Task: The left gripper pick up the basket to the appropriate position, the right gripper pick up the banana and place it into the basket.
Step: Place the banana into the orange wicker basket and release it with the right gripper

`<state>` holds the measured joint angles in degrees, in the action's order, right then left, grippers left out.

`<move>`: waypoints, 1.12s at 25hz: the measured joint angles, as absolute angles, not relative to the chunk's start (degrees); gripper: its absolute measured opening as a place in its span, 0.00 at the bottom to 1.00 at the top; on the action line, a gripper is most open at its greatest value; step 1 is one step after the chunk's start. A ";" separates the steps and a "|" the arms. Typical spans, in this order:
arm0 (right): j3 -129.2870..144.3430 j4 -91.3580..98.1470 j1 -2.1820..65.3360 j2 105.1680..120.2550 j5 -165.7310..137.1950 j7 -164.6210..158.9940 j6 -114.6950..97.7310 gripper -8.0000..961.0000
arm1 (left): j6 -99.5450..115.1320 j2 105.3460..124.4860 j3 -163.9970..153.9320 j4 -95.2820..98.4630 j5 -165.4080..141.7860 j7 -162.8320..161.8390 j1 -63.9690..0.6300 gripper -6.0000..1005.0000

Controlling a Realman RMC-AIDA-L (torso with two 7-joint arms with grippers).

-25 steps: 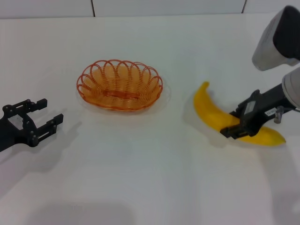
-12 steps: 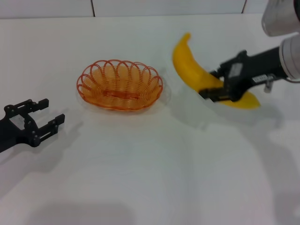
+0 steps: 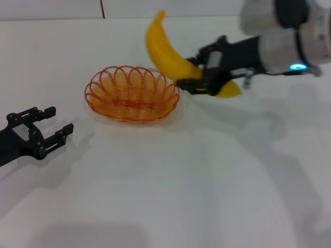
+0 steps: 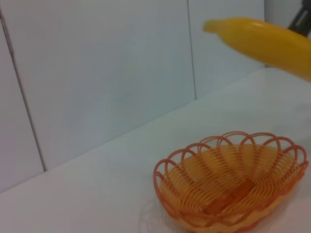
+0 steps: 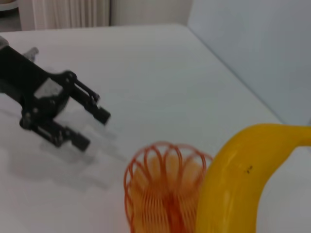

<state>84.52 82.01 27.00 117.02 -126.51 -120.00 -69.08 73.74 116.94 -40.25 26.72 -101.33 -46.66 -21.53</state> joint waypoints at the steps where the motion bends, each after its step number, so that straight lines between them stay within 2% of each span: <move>1: 86.26 81.66 27.50 117.06 -126.48 -120.12 -66.88 0.49 | 73.74 116.95 -40.25 26.72 -101.33 -46.66 -21.55 0.59; 15: 101.79 66.05 38.29 117.23 -126.31 -122.66 -45.13 0.49 | 73.74 117.03 -40.35 25.88 -101.34 -46.67 -22.46 0.59; 28: 105.89 63.11 39.81 117.25 -126.29 -123.21 -42.89 0.49 | 73.74 116.91 -40.34 25.31 -101.54 -46.58 -23.23 0.59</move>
